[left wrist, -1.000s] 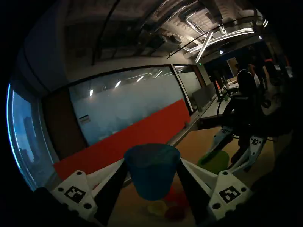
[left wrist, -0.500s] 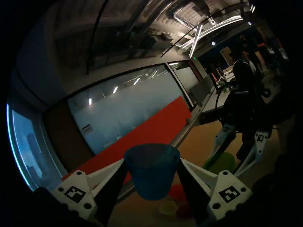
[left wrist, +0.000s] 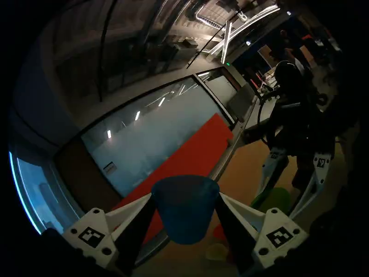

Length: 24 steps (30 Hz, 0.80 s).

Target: Pour water

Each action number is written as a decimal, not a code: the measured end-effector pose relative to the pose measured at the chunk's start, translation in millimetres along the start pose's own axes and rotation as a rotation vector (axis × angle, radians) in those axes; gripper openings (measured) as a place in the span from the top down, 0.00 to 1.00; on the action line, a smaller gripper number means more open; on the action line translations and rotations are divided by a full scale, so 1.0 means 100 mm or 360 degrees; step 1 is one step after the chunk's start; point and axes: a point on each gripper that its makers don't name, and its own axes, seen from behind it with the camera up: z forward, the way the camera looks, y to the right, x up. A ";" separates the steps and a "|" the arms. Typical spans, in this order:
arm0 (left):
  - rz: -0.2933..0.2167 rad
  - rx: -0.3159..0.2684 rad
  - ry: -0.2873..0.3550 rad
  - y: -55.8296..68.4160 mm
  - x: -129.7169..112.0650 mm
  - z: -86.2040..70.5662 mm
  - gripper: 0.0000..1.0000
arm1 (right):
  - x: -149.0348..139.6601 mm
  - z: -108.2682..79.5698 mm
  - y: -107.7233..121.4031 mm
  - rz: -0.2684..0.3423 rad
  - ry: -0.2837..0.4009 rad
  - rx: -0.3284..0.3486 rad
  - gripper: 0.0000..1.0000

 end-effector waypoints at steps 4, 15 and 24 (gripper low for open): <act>0.0062 0.0005 -0.0002 0.00 0.03 -0.02 0.15 | -0.02 0.01 -0.01 0.0006 -0.0002 0.0005 0.10; 0.0177 0.0009 0.0023 0.01 0.15 -0.06 0.15 | -0.03 0.02 -0.01 0.0011 0.0000 0.0005 0.10; 0.0317 0.0024 0.0050 -0.01 0.23 -0.04 0.15 | -0.02 0.03 -0.04 0.0007 0.0002 0.0010 0.10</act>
